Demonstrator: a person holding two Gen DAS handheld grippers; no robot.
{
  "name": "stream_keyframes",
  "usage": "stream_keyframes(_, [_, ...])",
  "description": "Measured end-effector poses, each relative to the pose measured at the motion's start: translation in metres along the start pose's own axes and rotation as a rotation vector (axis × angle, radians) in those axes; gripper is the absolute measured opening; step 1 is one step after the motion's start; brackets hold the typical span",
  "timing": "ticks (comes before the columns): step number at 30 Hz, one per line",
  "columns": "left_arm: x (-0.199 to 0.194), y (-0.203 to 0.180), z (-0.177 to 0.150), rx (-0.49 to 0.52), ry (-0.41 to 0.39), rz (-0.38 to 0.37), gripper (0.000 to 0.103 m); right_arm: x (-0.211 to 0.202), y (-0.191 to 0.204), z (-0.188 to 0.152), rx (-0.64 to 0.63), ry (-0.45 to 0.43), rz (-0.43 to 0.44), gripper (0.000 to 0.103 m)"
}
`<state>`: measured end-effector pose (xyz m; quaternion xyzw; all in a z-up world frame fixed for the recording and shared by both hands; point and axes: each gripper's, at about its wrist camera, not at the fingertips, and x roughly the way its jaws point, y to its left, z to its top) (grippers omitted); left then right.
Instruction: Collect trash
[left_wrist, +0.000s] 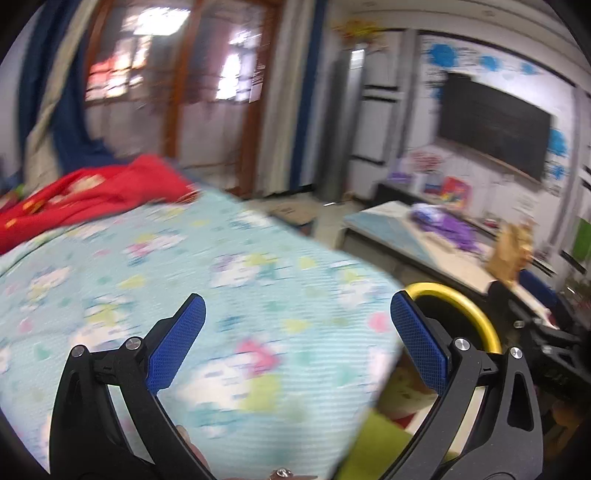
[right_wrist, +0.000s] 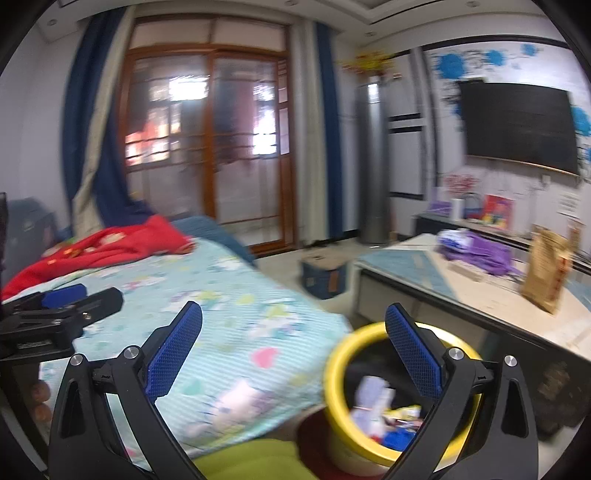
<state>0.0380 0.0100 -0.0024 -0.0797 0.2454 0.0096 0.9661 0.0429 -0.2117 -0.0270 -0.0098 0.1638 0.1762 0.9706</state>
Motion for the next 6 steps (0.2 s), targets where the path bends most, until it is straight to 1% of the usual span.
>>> stream_keyframes(2, [-0.003,0.042,0.002,-0.062,0.036,0.096,0.092,0.025,0.043,0.01,-0.035,0.063,0.12,0.097])
stream_keyframes(3, [-0.008,0.072,0.002,-0.095,0.045,0.17,0.092,0.036,0.063,0.014,-0.051,0.094,0.171,0.097])
stream_keyframes(4, [-0.014,0.104,0.001,-0.119,0.05,0.266,0.092,0.051,0.097,0.017,-0.08,0.145,0.246,0.097])
stream_keyframes(6, [-0.024,0.169,-0.004,-0.163,0.108,0.486,0.092,0.079,0.167,0.015,-0.147,0.273,0.399,0.097])
